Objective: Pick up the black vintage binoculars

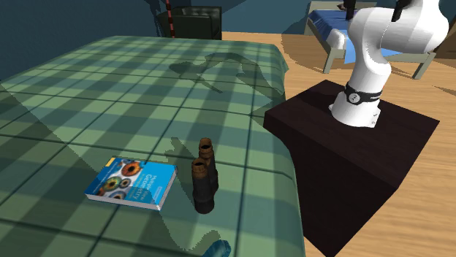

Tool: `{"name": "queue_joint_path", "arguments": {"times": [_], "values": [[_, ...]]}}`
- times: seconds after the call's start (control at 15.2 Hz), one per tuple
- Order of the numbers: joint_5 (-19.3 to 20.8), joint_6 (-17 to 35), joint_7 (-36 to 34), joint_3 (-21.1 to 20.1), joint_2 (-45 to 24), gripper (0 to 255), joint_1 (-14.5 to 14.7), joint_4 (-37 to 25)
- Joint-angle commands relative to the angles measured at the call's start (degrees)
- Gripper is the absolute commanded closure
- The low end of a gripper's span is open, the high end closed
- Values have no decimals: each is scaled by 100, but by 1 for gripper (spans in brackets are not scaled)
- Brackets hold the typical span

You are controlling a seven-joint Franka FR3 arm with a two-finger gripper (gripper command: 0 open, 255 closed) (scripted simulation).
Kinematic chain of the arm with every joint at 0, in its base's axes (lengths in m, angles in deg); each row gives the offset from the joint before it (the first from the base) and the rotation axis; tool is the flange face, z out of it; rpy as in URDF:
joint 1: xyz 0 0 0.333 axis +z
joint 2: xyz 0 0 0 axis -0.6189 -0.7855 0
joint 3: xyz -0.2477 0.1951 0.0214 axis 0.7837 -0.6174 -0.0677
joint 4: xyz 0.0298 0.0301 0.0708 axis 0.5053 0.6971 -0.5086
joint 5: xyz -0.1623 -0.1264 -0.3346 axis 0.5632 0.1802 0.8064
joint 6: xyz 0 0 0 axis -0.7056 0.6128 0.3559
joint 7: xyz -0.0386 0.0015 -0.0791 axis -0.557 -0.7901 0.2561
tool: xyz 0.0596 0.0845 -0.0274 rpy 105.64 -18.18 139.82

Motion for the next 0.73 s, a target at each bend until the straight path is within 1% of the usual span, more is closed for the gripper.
{"name": "queue_joint_path", "arguments": {"times": [0.0, 0.33, 0.66], "values": [[0, 0, 0, 0, 0, 0, 0, 0], [285, 890, 486, 224, -835, 0, -13, 29], [484, 1725, 931, 423, -1803, 0, -21, -148]]}}
